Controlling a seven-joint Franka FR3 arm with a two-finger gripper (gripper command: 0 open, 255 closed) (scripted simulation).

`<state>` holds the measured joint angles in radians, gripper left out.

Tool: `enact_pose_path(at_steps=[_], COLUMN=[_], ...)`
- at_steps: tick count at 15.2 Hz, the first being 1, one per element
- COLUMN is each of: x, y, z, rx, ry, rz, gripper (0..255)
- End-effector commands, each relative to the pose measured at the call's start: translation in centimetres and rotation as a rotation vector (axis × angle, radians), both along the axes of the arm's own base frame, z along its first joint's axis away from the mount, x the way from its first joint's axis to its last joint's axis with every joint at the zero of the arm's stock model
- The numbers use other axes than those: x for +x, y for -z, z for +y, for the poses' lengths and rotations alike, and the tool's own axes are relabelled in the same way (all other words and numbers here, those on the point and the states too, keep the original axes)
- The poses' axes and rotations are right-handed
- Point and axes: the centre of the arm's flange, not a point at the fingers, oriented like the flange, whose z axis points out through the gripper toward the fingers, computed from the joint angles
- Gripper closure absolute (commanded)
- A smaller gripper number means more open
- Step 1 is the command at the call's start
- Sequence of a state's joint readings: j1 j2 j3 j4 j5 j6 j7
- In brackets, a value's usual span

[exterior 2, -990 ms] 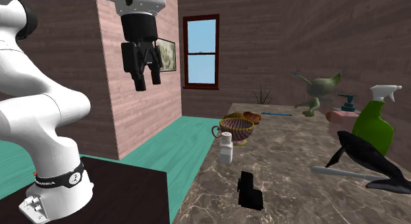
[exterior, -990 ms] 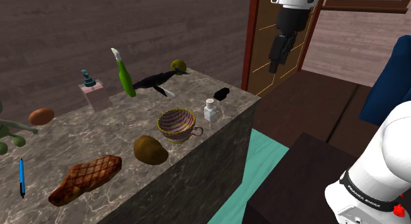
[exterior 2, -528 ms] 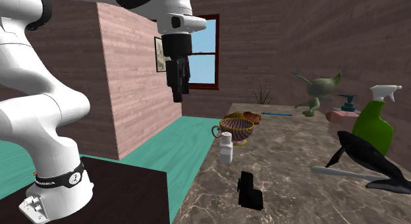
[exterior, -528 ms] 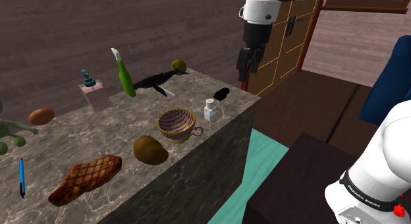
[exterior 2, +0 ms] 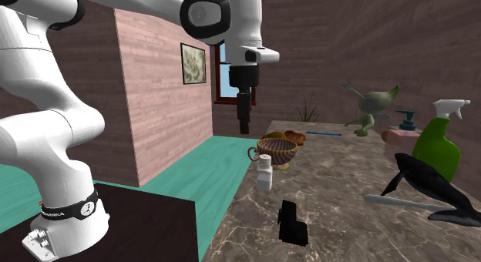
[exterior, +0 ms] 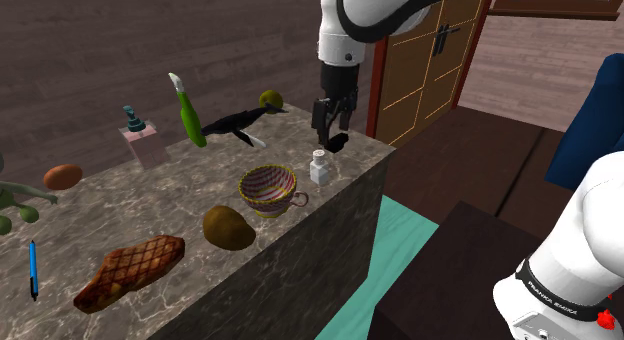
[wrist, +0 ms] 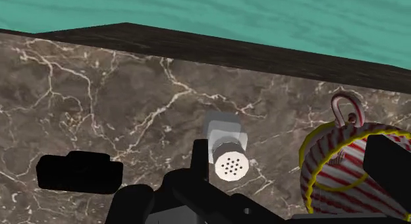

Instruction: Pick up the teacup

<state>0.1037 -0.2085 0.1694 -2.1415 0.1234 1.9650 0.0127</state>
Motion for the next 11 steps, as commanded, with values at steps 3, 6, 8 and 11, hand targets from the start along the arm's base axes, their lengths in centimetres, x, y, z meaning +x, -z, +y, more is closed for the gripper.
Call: enact_pose_path(at_steps=[3,6,8,11], x=[3.7,6.3,8.0,8.6], y=[2.2,3.9,5.0,6.4], z=[3.6,6.2,7.9,8.5], rx=[0.006,0.010,0.012,0.013], ry=[-0.013,-0.023,-0.030,-0.032], rz=[0.009,0.017,0.021,0.023], gripper=[0,0,0,0])
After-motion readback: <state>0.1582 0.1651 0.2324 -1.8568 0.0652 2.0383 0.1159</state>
